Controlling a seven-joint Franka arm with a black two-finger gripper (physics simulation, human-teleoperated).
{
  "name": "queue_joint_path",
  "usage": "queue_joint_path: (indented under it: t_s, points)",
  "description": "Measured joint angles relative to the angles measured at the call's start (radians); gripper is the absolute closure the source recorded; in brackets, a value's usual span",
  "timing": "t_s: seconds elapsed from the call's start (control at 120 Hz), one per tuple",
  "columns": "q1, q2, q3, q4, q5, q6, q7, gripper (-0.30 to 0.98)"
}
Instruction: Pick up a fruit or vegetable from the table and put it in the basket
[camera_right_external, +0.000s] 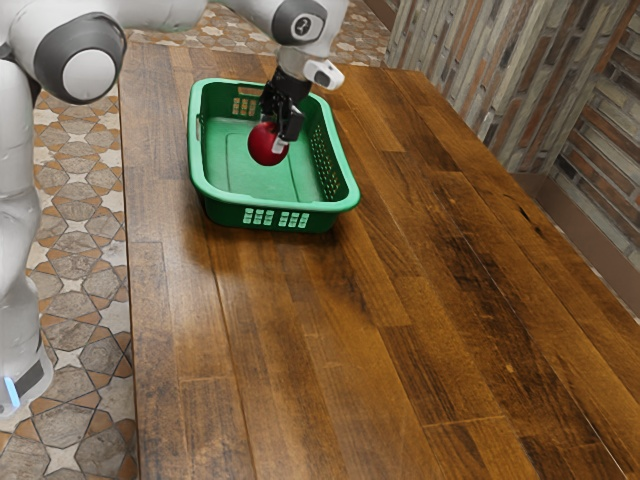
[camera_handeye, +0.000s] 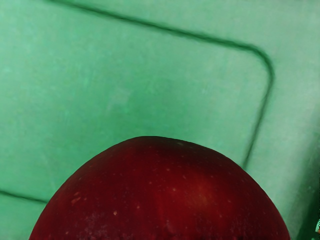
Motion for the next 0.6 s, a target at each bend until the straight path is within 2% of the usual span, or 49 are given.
queue_joint_path:
  t_s: [0.317, 0.458, 0.6]
  points:
    - [0.002, -0.024, -0.015, 0.036, -0.016, -0.008, 0.026, 0.01]
    - [0.135, -0.03, -0.222, 0.243, -0.071, -0.048, 0.038, 0.0]
    - [0.092, -0.008, -0.4, 0.333, -0.086, -0.074, 0.0, 0.0]
